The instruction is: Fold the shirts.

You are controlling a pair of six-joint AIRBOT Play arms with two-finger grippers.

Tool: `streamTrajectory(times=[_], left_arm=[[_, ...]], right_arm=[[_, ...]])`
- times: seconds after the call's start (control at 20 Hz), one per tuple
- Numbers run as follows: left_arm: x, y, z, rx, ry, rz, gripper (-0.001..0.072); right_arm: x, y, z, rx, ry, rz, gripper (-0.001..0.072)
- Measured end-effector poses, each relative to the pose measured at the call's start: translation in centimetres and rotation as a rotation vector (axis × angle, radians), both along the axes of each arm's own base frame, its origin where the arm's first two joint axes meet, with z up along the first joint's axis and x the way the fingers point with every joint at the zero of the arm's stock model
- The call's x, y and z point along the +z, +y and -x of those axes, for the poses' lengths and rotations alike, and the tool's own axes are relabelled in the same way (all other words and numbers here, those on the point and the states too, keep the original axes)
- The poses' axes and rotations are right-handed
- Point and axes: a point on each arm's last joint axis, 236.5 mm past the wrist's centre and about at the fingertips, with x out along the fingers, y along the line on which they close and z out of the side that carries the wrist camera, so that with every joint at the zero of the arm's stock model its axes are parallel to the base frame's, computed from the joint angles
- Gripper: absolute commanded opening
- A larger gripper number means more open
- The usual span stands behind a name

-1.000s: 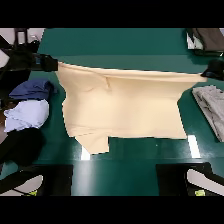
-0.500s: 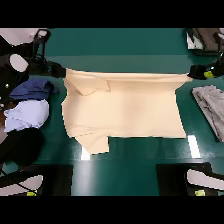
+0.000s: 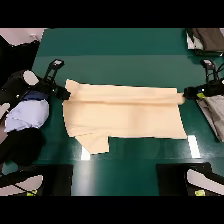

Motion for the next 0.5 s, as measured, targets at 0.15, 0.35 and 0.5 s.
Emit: streamTrajectory(times=[0.15, 0.35, 0.5], left_arm=[[-0.6, 0.0, 1.5, -0.01, 0.065, -0.003, 0.0512], [0.0, 0.8, 3.2, -0.002, 0.123, -0.036, 0.0497], [1.5, 1.3, 4.6, 0.017, 0.117, -0.044, 0.0498]], right_arm=[[-0.3, 0.4, 1.1, 0.004, 0.027, -0.012, 0.0591], [1.8, 0.8, 2.2, 0.011, -0.006, -0.005, 0.0588], [3.9, 1.2, 3.4, 0.022, -0.03, -0.002, 0.0588]])
